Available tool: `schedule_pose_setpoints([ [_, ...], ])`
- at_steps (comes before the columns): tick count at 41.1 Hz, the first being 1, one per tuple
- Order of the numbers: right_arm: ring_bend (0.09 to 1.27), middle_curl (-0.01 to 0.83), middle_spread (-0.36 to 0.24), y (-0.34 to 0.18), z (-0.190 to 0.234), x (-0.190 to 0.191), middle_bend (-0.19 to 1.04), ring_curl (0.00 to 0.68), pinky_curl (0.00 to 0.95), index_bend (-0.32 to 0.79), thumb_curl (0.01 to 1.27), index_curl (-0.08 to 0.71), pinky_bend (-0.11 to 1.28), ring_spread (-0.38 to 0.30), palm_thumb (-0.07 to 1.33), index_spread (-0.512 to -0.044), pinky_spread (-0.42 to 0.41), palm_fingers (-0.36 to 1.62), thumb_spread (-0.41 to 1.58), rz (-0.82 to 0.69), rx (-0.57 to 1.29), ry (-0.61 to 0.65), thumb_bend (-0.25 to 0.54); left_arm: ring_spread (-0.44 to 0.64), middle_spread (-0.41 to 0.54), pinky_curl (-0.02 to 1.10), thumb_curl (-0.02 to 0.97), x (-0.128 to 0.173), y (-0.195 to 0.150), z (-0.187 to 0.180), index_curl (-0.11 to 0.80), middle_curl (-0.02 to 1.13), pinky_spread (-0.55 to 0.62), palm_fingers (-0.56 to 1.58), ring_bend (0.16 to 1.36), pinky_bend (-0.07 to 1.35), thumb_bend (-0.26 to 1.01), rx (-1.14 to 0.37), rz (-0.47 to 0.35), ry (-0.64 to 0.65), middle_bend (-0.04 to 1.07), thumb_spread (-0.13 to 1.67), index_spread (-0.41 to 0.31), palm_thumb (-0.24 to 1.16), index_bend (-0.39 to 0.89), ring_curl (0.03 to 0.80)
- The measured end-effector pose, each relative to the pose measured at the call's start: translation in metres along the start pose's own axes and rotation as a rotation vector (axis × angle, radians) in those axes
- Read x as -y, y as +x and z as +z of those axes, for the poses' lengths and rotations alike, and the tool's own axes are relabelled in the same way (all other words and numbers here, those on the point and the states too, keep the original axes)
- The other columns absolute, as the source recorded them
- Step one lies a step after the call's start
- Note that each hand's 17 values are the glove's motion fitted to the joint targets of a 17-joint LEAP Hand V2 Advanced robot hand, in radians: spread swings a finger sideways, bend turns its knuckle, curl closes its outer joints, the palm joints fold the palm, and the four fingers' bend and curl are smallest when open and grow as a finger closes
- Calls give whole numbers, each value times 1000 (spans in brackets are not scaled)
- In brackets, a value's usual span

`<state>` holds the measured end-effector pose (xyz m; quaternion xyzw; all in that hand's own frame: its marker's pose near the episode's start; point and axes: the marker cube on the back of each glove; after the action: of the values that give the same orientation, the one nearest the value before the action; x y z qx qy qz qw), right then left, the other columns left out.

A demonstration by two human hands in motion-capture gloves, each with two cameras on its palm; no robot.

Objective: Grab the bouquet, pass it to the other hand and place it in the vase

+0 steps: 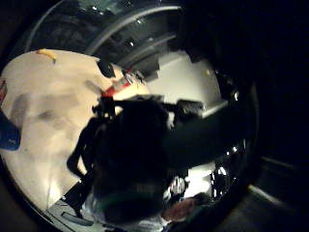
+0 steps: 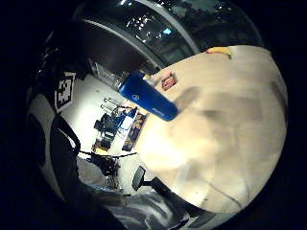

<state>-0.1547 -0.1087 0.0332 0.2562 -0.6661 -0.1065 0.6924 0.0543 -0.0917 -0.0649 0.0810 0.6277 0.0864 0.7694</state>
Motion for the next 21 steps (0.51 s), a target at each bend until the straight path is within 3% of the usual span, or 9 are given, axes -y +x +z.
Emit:
schedule_pose_setpoints([
  [2,1141,671,-125,5,8,-1,964,644,638,422,659,625,900,-166,1060,-217,-181,1312,688,0,0,-2,-21,97,98,324,404,-2,1,1,237,309,117,917,638,429,-8,38,13,72,488,923,-13,626,225,283],
  [4,1142,670,-125,11,13,-2,966,645,640,420,666,629,898,-166,1056,-218,-181,1311,684,-1,-6,1,-23,-32,3,310,414,-3,1,-1,258,305,-34,1179,619,468,-6,63,22,151,496,903,-65,659,214,263],
  [6,1143,669,-125,17,18,-2,967,645,643,419,672,632,897,-165,1055,-218,-181,1310,680,-6,-11,0,-22,-131,-70,360,434,-4,2,-3,289,368,-129,1326,654,524,-3,77,17,212,545,858,-113,702,229,318],
  [10,1144,668,-124,21,27,-4,969,646,648,416,683,638,895,-165,1046,-219,-182,1310,670,-24,-3,-24,-26,-231,-164,419,514,-7,1,-7,352,447,-236,1467,741,570,14,92,-18,263,626,633,-200,818,323,389],
  [14,1141,666,-124,33,33,0,971,644,652,416,688,645,893,-168,1023,-219,-182,1309,664,-63,8,-48,-35,-284,-226,442,563,-6,-4,-12,395,491,-285,1453,793,579,12,124,-26,293,702,505,-253,880,377,428],
  [19,1136,651,-128,49,33,9,943,636,642,398,686,648,873,-169,950,-223,-192,1301,659,-315,-81,-120,-54,-320,-277,463,608,-6,-6,-21,434,525,-327,1434,838,616,-6,131,-31,312,759,398,-297,919,418,459],
  [21,1122,634,-131,45,34,0,906,623,621,356,685,638,840,-173,938,-225,-210,1268,654,-242,-65,-172,-49,-333,-289,468,623,-7,-4,-25,450,533,-338,1427,860,623,-13,97,-63,303,768,365,-310,926,438,469],
])
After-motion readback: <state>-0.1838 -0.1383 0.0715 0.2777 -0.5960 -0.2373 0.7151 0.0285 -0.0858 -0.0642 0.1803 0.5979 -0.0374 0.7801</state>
